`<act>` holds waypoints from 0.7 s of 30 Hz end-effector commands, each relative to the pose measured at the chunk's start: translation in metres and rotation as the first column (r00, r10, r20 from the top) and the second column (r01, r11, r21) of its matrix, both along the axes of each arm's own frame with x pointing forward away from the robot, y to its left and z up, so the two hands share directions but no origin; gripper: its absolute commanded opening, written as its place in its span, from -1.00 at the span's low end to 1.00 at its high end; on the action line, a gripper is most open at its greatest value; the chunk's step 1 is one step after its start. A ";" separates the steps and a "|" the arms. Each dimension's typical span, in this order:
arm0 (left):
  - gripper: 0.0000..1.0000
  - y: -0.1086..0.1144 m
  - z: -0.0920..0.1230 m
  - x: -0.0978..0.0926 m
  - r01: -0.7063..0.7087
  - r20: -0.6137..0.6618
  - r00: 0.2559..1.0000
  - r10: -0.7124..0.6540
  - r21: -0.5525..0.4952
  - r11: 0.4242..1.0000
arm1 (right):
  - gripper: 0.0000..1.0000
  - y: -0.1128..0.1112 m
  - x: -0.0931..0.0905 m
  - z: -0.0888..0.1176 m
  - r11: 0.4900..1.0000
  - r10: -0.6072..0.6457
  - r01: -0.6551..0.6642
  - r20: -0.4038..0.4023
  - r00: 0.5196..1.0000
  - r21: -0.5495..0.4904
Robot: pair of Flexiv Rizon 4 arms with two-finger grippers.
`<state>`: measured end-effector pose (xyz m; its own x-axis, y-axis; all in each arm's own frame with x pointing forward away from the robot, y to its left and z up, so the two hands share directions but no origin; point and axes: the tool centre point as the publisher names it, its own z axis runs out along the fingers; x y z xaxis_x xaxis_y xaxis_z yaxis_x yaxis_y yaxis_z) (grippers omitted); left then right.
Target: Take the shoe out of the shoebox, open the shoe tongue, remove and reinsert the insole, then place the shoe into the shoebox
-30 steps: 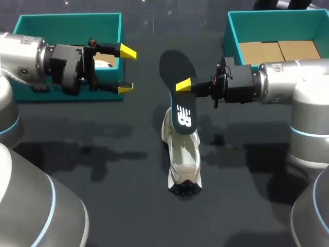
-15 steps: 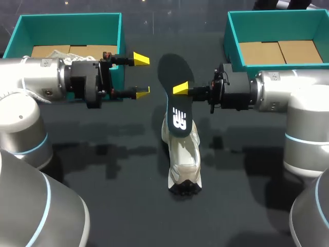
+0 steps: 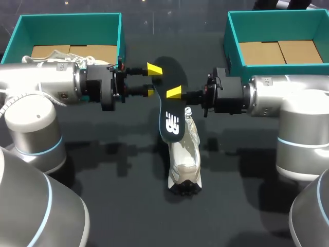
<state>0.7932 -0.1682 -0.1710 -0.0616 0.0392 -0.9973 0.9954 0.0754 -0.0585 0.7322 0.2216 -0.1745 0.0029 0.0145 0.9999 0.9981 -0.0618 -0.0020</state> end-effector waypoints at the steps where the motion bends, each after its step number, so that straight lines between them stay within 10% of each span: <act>1: -0.04 -0.008 -0.004 -0.001 -0.008 0.007 1.000 0.008 0.006 1.000 | -1.00 0.008 0.001 -0.001 1.000 -0.004 0.004 -0.002 1.000 -0.004; 21: -0.62 -0.018 -0.010 -0.003 -0.011 0.006 1.000 0.011 0.011 1.000 | -1.00 0.013 0.001 -0.002 1.000 -0.009 0.009 0.004 1.000 0.003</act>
<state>0.7891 -0.1850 -0.1807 -0.0582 0.0499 -0.9971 0.9947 0.0876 -0.0537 0.7334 0.2311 -0.1757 -0.0020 0.0077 1.0000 0.9974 -0.0720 0.0025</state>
